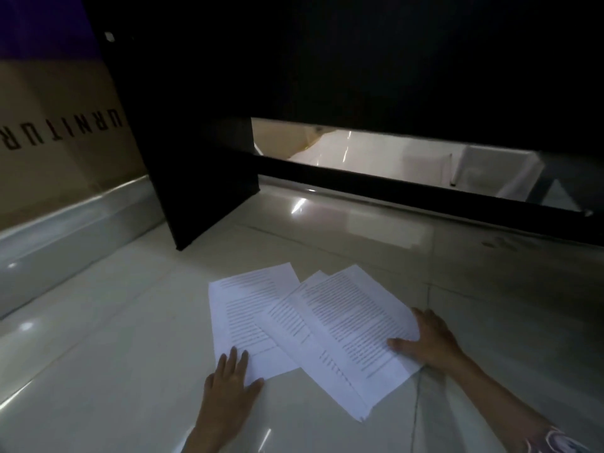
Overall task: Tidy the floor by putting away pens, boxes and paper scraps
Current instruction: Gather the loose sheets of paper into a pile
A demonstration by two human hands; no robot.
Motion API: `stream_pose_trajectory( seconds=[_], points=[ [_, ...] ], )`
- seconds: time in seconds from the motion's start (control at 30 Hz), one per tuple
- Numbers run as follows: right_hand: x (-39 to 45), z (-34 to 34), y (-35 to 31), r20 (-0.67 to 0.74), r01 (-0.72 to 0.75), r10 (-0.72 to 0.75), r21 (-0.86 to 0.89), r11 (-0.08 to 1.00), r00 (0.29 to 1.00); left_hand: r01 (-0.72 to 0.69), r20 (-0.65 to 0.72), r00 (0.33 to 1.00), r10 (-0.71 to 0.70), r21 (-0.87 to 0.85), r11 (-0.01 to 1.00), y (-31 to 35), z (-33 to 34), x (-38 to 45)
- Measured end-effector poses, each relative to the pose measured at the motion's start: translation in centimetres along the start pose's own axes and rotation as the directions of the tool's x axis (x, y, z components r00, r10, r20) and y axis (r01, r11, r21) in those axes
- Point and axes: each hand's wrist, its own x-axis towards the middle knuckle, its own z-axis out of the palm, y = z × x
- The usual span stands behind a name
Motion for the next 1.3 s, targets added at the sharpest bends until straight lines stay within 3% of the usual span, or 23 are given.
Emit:
stream_pose_trajectory(
  seconds=[0.13, 0.17, 0.23, 0.37, 0.47, 0.57, 0.7, 0.8, 0.9, 1.1, 1.2, 1.3],
  points=[
    [-0.1, 1.7, 0.1, 0.078, -0.046, 0.057, -0.13, 0.99, 0.995, -0.054, -0.119, 0.99, 0.07, 0.13, 0.99, -0.2, 1.1, 0.4],
    [0.0, 2.4, 0.0, 0.063, -0.036, 0.045, -0.139, 0.99, 0.997, -0.048, -0.095, 0.994, 0.06, 0.121, 0.991, -0.3, 1.5, 0.3],
    [-0.5, 3.8, -0.6, 0.025, 0.0, 0.004, -0.168, 0.986, 1.0, -0.003, -0.046, 0.999, 0.003, 0.009, 1.0, -0.1, 1.7, -0.2],
    [-2.2, 6.7, -2.5, -0.046, 0.029, -0.039, -0.214, 0.976, 0.998, -0.005, -0.076, 0.997, 0.002, -0.033, 0.999, 0.6, 2.1, -1.2],
    [-4.0, 7.9, -4.4, -0.02, 0.028, -0.034, -0.246, 0.969, 0.999, -0.015, -0.111, 0.994, -0.01, -0.222, 0.975, 1.0, 2.4, -2.1],
    [-5.3, 8.9, -5.6, 0.025, 0.044, -0.039, -0.302, 0.952, 0.999, 0.087, -0.237, 0.947, -0.214, -0.453, 0.887, 2.2, 1.6, -2.2],
    [-6.3, 9.9, -6.5, 0.039, 0.072, -0.062, -0.371, 0.926, 0.997, 0.323, -0.148, 0.863, -0.483, -0.573, 0.753, 3.7, -0.6, -0.6],
    [-6.7, 9.9, -6.9, 0.069, 0.109, -0.089, -0.368, 0.923, 0.994, 0.397, -0.046, 0.824, -0.564, -0.663, 0.634, 4.0, -1.9, 0.3],
    [-6.7, 9.9, -7.0, 0.077, 0.125, -0.104, -0.375, 0.919, 0.992, 0.342, 0.055, 0.887, -0.459, -0.745, 0.573, 3.0, -1.2, 1.2],
    [-7.4, 9.6, -7.1, 0.152, 0.173, -0.125, -0.36, 0.917, 0.98, 0.109, -0.086, 0.953, -0.291, -0.799, 0.592, 3.0, -0.4, 0.6],
    [-7.0, 8.2, -6.9, 0.155, 0.2, -0.16, -0.285, 0.937, 0.975, 0.045, -0.113, 0.946, -0.303, -0.882, 0.468, 3.2, -0.7, 0.2],
    [-5.6, 6.7, -7.0, 0.116, 0.103, -0.103, 0.006, 0.995, 0.988, 0.005, -0.102, 0.948, -0.301, -0.943, 0.333, 2.9, -1.4, -0.5]
  ],
)
